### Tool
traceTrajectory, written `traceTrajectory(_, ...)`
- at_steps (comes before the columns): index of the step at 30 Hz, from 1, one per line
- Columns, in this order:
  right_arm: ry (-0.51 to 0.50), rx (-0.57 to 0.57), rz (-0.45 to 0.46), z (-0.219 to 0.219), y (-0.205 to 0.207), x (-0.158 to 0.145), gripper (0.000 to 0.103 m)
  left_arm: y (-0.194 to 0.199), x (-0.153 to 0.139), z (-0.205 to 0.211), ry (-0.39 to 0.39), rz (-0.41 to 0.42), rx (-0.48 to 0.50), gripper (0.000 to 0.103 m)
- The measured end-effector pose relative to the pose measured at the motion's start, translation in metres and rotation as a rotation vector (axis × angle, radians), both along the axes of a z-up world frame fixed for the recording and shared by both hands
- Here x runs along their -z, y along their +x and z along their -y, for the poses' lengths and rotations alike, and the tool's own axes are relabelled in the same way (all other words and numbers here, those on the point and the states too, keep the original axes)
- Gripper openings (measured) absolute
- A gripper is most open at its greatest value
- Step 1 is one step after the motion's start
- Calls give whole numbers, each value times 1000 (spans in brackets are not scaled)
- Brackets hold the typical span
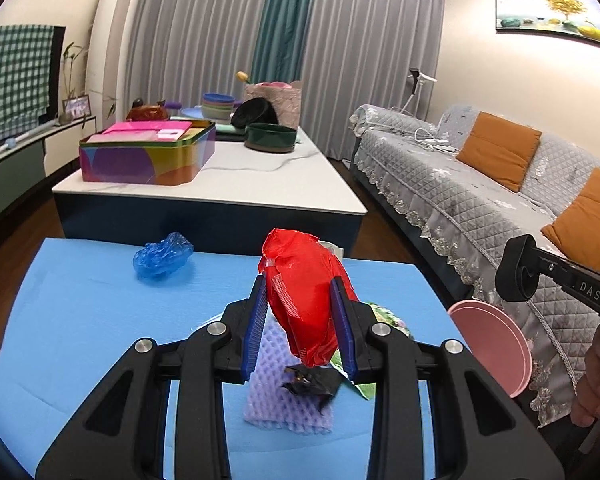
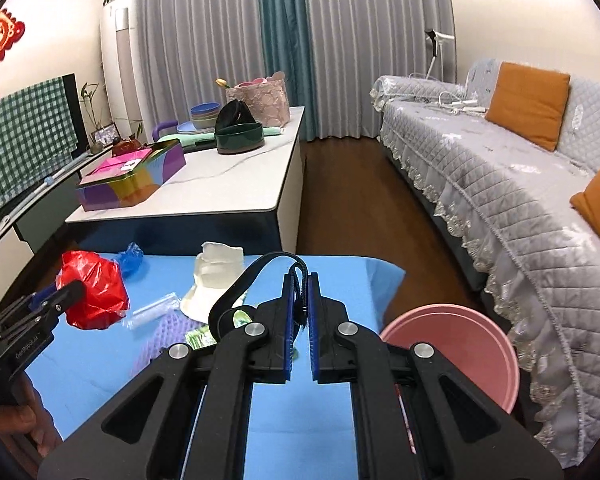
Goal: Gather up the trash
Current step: 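Lift the red bag and black strap with both grippers toward the pink bin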
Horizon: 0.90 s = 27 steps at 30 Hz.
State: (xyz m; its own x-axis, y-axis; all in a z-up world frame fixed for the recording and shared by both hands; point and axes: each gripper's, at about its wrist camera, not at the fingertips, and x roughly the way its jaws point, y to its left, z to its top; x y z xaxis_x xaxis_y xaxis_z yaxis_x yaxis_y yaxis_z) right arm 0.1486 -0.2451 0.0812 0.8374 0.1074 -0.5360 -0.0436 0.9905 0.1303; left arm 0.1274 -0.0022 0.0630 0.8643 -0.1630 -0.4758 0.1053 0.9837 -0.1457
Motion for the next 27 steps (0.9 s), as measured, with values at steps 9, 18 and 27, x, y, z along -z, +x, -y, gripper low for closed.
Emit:
traceTrajectory(9,41,54,17,21,-22,15,7,-11,7,22,19,3,24,32)
traceTrajectory(18,32,121,45,52,-27,14,7,-7,17,43,18,-18,61,32)
traceTrajectory(27,7,175,56,82,-34,17,7,-3,23,80,20,-26,128,32)
